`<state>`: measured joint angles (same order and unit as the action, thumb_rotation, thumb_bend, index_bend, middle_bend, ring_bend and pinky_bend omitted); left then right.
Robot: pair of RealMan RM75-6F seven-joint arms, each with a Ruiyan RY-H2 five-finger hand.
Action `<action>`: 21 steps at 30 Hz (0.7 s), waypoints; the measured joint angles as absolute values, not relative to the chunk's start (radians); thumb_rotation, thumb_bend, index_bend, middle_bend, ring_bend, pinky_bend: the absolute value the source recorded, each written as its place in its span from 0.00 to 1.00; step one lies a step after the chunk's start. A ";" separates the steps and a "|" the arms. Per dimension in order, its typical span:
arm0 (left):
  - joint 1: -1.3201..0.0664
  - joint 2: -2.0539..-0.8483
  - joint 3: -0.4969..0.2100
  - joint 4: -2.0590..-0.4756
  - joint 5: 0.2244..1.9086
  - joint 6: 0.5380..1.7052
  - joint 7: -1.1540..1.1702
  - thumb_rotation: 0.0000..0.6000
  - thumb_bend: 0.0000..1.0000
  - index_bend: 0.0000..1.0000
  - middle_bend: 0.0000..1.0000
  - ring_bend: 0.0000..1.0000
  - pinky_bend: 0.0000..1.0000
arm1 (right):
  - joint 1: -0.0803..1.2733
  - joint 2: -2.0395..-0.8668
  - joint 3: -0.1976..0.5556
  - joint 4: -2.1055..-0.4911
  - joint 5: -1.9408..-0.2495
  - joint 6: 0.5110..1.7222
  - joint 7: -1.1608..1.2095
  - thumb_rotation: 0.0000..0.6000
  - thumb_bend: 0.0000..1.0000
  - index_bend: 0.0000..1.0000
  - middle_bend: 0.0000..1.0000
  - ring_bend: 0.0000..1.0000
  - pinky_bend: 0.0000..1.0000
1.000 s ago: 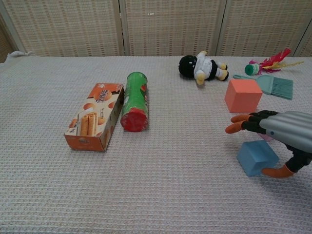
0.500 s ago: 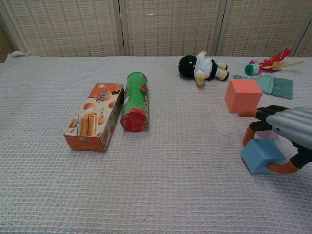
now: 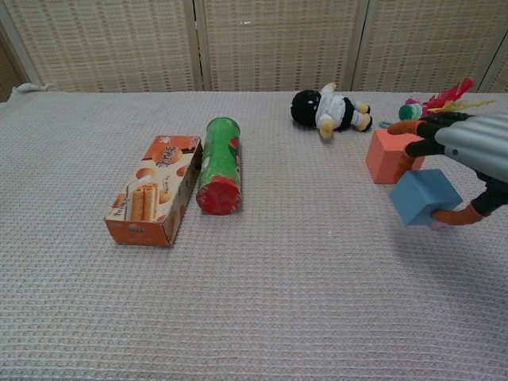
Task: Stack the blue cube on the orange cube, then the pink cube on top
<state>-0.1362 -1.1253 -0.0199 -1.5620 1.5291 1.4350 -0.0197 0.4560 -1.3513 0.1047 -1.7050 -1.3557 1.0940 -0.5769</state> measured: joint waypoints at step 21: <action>-0.148 -1.137 -0.023 -1.563 1.505 1.407 0.008 1.00 0.46 0.08 0.03 0.00 0.18 | 0.716 -1.301 0.275 -1.532 -0.942 0.898 -0.676 1.00 0.17 0.56 0.00 0.00 0.00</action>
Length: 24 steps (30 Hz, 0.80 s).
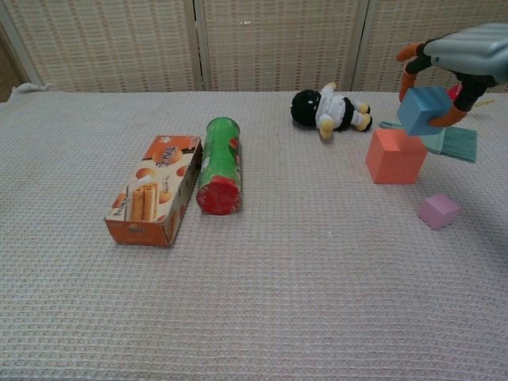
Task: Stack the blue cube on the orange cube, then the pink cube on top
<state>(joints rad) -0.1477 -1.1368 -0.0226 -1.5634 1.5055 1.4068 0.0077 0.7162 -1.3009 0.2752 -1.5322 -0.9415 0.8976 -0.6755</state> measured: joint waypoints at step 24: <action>-0.153 -1.127 -0.020 -1.561 1.499 1.393 -0.013 1.00 0.46 0.08 0.03 0.00 0.18 | 0.865 -1.437 0.235 -1.407 -0.638 0.936 -0.782 1.00 0.17 0.55 0.00 0.00 0.00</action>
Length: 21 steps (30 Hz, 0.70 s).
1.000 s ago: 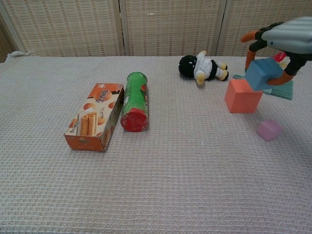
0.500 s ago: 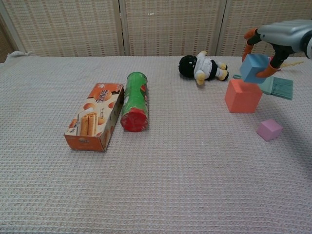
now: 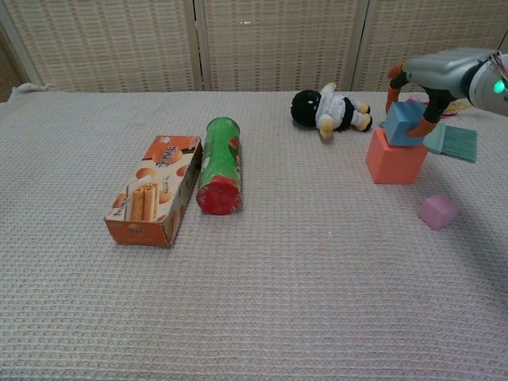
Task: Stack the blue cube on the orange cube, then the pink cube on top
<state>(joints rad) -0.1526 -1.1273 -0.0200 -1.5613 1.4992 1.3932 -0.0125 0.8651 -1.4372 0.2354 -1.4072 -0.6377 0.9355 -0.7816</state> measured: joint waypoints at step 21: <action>-0.160 -1.132 -0.019 -1.559 1.488 1.376 -0.002 1.00 0.46 0.08 0.03 0.00 0.19 | 0.893 -1.421 0.192 -1.400 -0.615 0.933 -0.762 1.00 0.17 0.43 0.00 0.00 0.00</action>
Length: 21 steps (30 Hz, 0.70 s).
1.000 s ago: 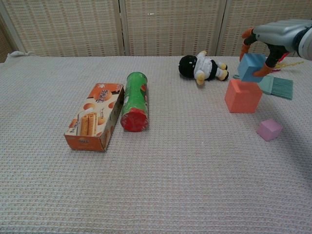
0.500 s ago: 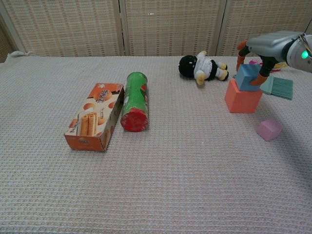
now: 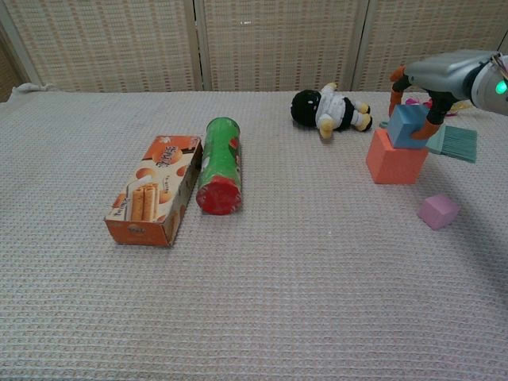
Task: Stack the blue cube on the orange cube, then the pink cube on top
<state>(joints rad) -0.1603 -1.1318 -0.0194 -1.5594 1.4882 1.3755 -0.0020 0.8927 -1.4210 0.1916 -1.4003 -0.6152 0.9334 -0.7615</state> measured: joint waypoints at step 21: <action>-0.162 -1.132 -0.018 -1.559 1.486 1.373 -0.002 1.00 0.46 0.08 0.03 0.00 0.19 | 0.910 -1.428 0.165 -1.396 -0.598 0.947 -0.764 1.00 0.17 0.32 0.00 0.00 0.00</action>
<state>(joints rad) -0.1618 -1.1316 -0.0181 -1.5591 1.4864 1.3730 -0.0018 0.9097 -1.4277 0.1651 -1.3962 -0.5984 0.9472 -0.7636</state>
